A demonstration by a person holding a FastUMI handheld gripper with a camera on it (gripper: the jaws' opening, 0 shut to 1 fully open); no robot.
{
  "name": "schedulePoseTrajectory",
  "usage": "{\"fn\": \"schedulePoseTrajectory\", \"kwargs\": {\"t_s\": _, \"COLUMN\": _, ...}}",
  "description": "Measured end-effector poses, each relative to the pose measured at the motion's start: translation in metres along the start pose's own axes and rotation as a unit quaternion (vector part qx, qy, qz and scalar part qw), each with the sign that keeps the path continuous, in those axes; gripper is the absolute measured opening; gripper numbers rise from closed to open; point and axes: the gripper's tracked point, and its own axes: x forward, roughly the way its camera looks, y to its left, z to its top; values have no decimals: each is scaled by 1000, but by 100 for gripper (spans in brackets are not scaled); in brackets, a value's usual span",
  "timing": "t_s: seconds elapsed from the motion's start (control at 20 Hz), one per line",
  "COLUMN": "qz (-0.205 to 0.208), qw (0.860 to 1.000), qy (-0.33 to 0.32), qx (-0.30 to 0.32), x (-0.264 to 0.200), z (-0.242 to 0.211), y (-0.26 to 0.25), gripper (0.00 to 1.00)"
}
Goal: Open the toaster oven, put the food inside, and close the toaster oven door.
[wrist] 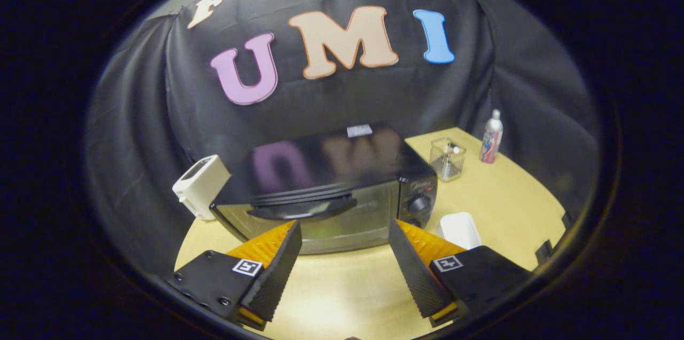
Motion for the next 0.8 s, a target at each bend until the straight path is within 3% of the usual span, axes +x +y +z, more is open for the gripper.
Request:
{"fn": "schedulePoseTrajectory", "kwargs": {"t_s": 0.25, "qz": 9, "qw": 994, "qy": -108, "qx": -7, "x": -29, "z": 107, "y": 10, "gripper": 99}}
{"fn": "schedulePoseTrajectory", "kwargs": {"t_s": 0.45, "qz": 25, "qw": 981, "qy": -194, "qx": -16, "x": -81, "z": 188, "y": 20, "gripper": 99}}
{"fn": "schedulePoseTrajectory", "kwargs": {"t_s": 0.8, "qz": 31, "qw": 956, "qy": -290, "qx": -33, "x": -146, "z": 283, "y": 22, "gripper": 99}}
